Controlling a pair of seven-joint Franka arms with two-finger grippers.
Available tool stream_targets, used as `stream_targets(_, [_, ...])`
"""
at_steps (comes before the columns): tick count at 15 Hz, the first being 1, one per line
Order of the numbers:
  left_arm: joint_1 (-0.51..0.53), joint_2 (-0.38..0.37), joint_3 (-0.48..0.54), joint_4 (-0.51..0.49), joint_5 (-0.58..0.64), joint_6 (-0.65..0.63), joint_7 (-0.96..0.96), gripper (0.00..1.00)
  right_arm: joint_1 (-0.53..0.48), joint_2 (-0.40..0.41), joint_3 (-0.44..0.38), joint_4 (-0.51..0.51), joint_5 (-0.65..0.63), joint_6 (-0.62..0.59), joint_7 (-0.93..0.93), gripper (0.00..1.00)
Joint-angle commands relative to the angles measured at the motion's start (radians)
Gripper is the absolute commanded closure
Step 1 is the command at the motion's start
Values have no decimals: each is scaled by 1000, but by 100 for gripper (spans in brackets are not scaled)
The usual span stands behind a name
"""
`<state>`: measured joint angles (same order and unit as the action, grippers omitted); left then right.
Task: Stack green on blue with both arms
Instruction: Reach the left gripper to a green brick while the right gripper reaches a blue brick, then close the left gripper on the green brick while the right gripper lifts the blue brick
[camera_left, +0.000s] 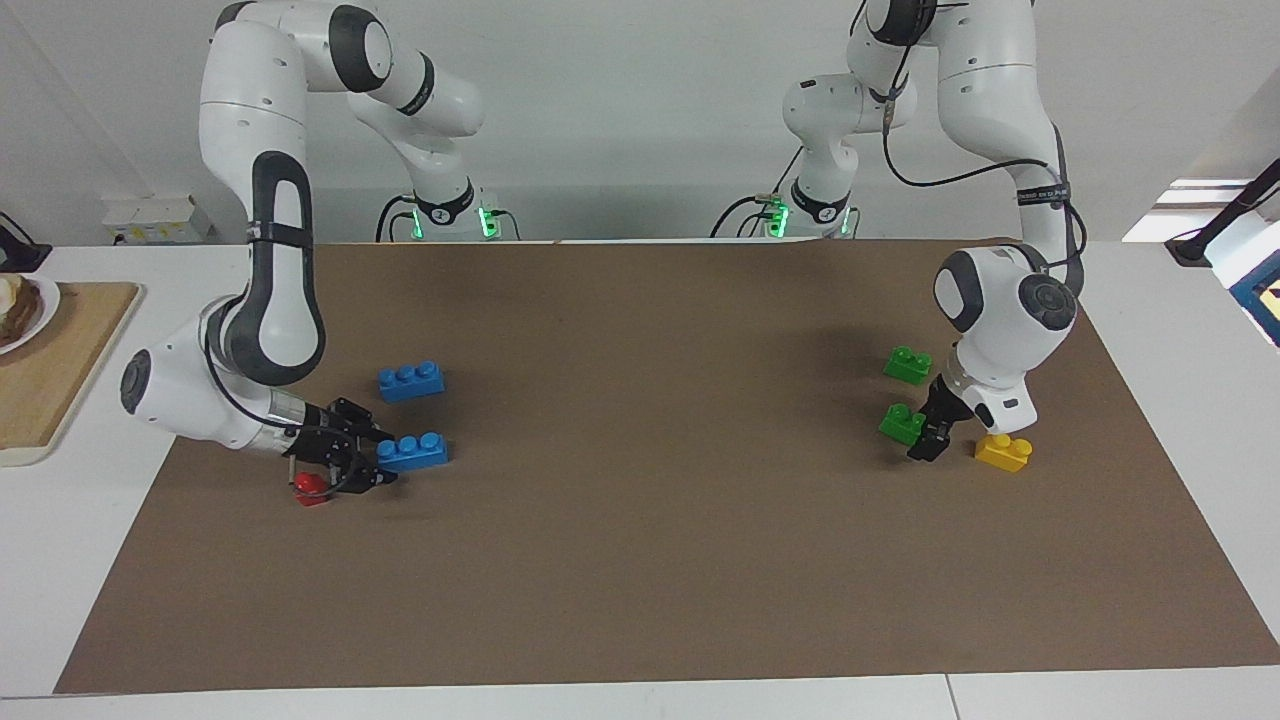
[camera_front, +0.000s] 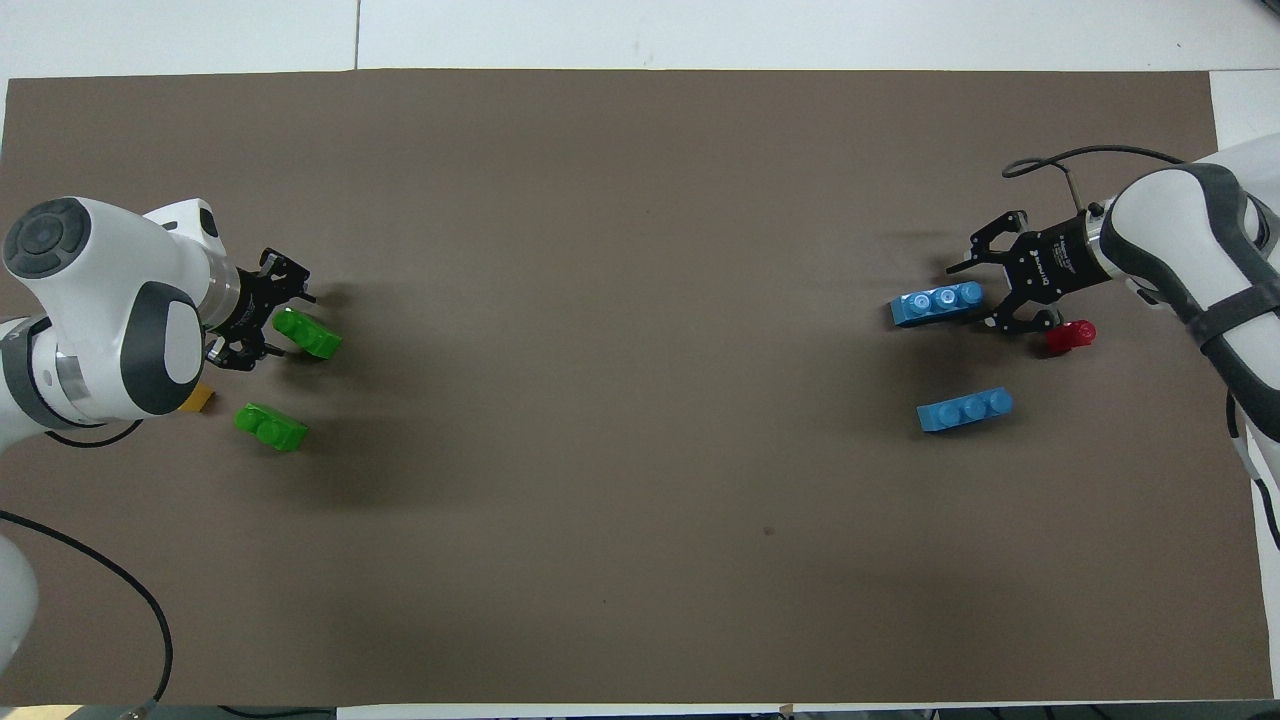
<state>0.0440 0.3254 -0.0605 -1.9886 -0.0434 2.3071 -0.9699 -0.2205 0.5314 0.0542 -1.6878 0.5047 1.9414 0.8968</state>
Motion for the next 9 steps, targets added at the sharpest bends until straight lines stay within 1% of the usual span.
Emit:
stream_targets(1, [8,-3,-4,-24,-19,28,22,38,-5,-28,3,-38,34,16,-30,84])
stream_targets(2, [2,-3,-2,-26,-21,29,19,55,-3,-28,3,-35,43,16,-38,100])
stream_targets(3, [1,-3,-2,-27,-21,31,14,77,0,-28,3,-29,41,14,-58,100])
stream_targets(4, [-3,-3,-2,-27,-21,34,14,96,10,-28,3,-26,41,17,-65,100])
stream_targets(5, [0,-3,-2,-27,-21,35,16,100,23,-27,3,-9,43,13,-58,100])
stream_targets(6, [5,-3,-2,-26,-19,34,22,100,33,-27,3,20,48,-1,-24,100])
stream_targets(8, [8,-3,-4,-23,-21,35,23,100,39,-27,4,69,45,-7,110,100])
stream_targets(9, [8,-3,-4,-19,-21,31,23,100,61,-30,12,92,46,-9,140,100])
